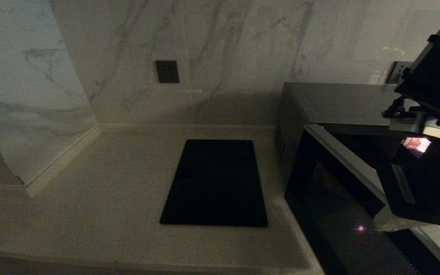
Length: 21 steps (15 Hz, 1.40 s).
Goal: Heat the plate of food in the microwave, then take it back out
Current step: Close the microwave oven
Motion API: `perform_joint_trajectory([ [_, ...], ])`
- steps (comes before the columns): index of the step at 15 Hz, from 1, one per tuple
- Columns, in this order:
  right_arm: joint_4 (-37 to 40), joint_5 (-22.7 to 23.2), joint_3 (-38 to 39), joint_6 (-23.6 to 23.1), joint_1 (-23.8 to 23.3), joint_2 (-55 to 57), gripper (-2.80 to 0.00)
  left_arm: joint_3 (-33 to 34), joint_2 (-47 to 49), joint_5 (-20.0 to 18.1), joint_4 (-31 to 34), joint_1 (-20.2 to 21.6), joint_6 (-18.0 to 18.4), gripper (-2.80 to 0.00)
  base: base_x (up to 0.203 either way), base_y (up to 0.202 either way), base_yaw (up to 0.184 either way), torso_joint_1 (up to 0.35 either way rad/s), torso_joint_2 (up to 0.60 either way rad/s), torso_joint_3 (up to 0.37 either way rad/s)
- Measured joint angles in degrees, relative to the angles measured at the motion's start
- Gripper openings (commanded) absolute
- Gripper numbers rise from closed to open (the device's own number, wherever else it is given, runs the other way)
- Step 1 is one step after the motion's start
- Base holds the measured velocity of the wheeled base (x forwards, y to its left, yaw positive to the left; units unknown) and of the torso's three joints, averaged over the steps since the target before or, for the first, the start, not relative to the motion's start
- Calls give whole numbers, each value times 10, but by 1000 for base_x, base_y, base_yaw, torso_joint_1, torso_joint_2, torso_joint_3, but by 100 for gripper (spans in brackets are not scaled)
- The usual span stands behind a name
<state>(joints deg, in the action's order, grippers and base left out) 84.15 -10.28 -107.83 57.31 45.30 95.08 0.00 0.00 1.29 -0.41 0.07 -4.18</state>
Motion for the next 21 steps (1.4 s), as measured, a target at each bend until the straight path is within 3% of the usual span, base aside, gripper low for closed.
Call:
perform_joint_trajectory([
  [8, -1, -128, -2, 73, -20, 10, -280, 0, 0, 0, 0, 0, 0, -280, 0, 0, 0, 0, 0, 0],
  [12, -2, -149, 0, 80, -45, 11, -280, 0, 0, 0, 0, 0, 0, -280, 0, 0, 0, 0, 0, 0],
  [17, -38, -149, 16, 67, -138, 20, -280, 0, 0, 0, 0, 0, 0, -280, 0, 0, 0, 0, 0, 0],
  [21, -51, -148, 25, 46, -181, 22, -280, 0, 0, 0, 0, 0, 0, -280, 0, 0, 0, 0, 0, 0],
])
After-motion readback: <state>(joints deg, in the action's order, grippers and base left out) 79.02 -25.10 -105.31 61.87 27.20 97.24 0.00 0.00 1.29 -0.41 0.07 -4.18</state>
